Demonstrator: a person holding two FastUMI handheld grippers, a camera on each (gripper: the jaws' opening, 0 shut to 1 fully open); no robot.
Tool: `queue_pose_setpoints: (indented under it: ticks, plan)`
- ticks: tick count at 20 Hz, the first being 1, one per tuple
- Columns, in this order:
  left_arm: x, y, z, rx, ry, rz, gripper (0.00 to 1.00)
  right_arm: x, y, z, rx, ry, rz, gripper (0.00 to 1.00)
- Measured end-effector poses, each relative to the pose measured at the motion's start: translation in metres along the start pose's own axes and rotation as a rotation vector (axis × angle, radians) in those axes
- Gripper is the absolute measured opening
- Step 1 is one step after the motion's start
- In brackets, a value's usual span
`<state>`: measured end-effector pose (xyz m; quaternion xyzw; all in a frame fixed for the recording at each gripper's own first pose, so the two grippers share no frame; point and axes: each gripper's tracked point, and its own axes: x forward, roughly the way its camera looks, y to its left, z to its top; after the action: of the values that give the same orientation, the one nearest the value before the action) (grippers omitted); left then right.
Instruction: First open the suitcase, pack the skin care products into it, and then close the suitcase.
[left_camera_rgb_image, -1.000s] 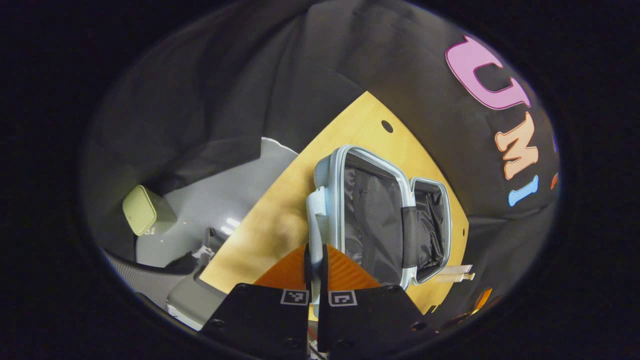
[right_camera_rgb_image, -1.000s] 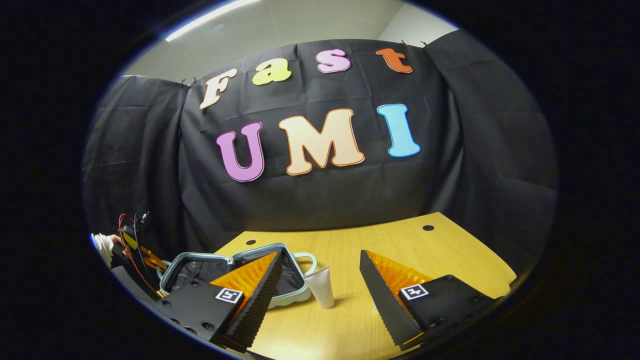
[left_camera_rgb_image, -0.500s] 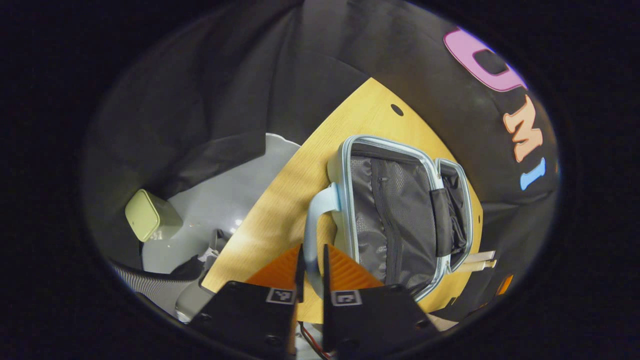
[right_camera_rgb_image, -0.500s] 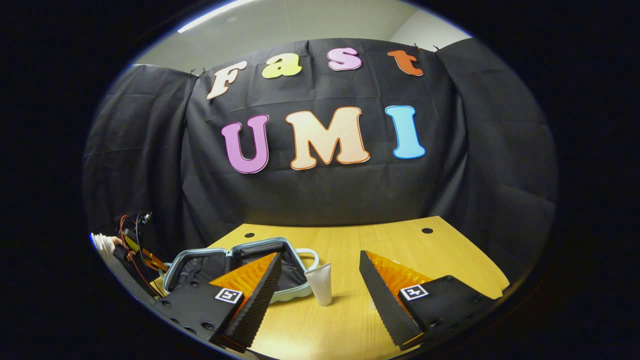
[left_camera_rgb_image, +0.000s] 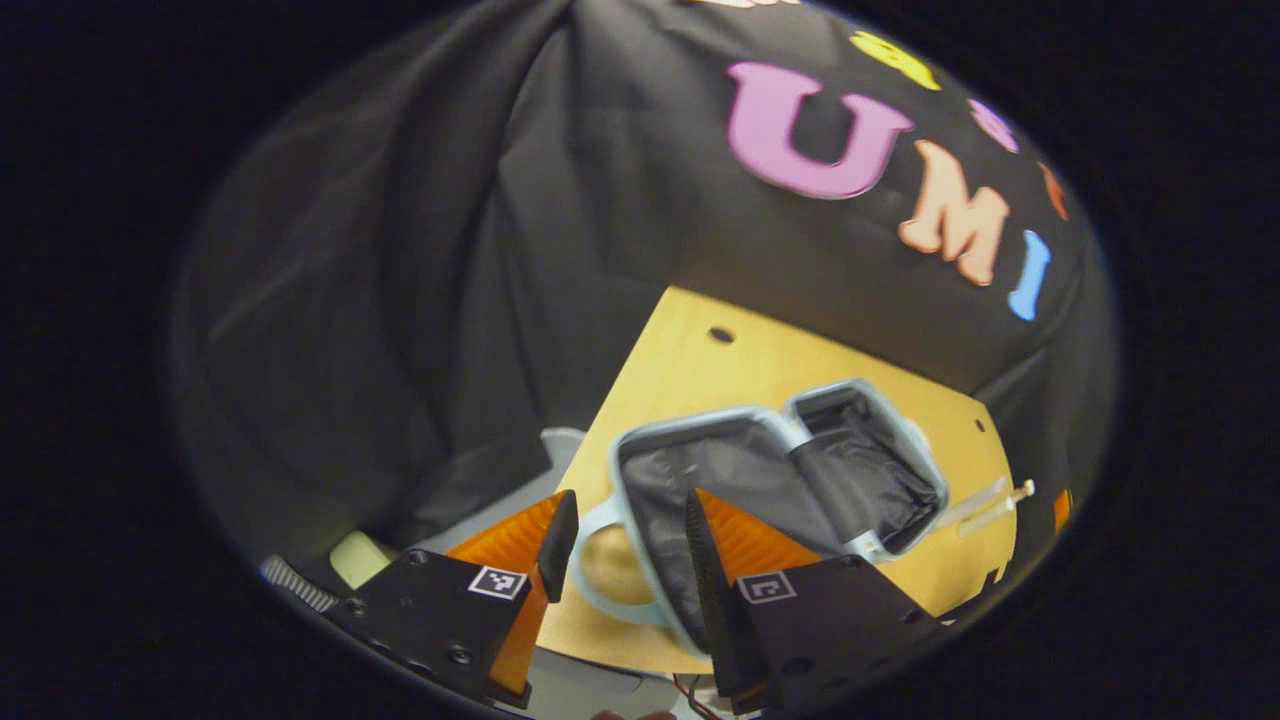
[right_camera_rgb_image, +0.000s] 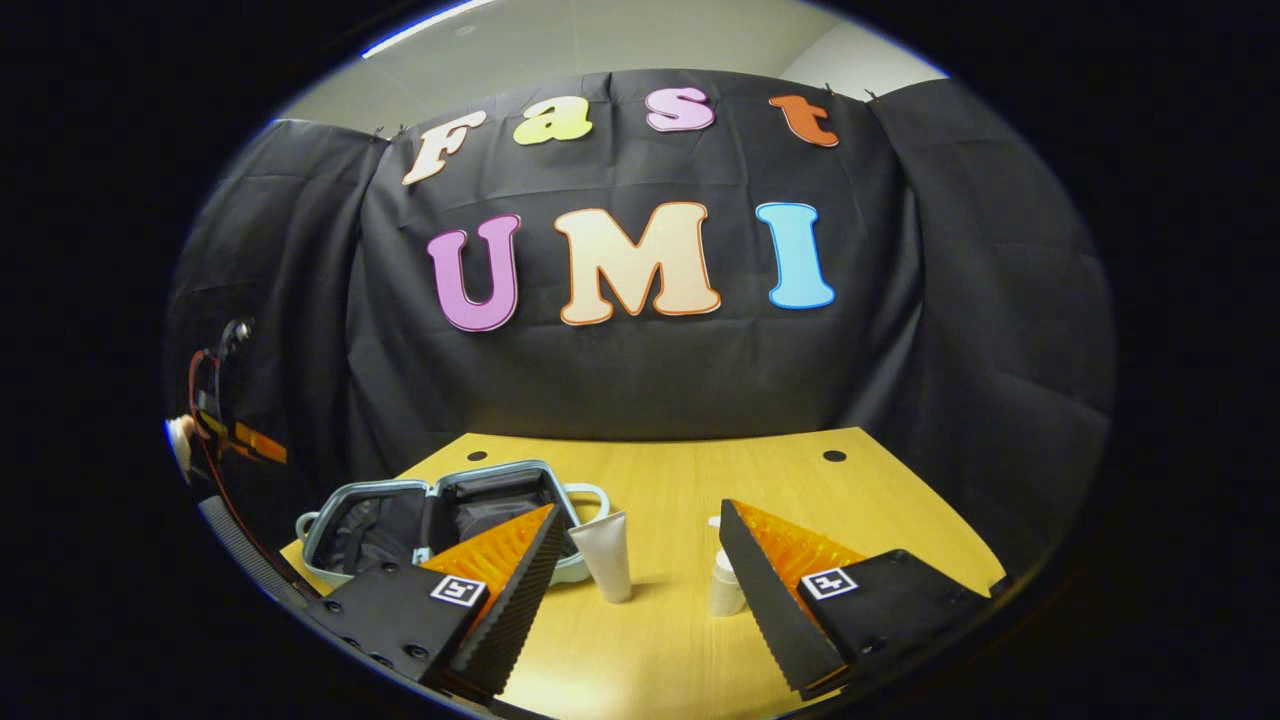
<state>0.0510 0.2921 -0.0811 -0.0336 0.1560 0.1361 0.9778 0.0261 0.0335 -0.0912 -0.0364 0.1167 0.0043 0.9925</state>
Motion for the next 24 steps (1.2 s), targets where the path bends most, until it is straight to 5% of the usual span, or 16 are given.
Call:
queue_pose_setpoints:
  ticks: [8,9,13,18,24]
  plan:
    - [-0.024,-0.25,0.044,0.212,-0.281,-0.326,0.62,0.031,-0.037,-0.006,-0.027,0.009,-0.004,0.98]
    - [-0.019,-0.28,0.036,0.224,-0.285,-0.361,0.68,0.037,-0.041,-0.008,-0.024,0.017,-0.001,0.98]
    - [-0.011,-0.38,-0.008,0.275,-0.229,-0.516,0.65,0.061,-0.057,-0.025,-0.012,0.051,0.006,0.98]
    - [0.036,-0.462,-0.067,0.292,-0.169,-0.602,0.71,0.093,-0.071,-0.064,-0.008,0.109,0.021,0.98]
    - [0.101,-0.496,-0.143,0.245,-0.043,-0.62,0.68,0.117,-0.079,-0.119,-0.018,0.19,0.028,0.98]
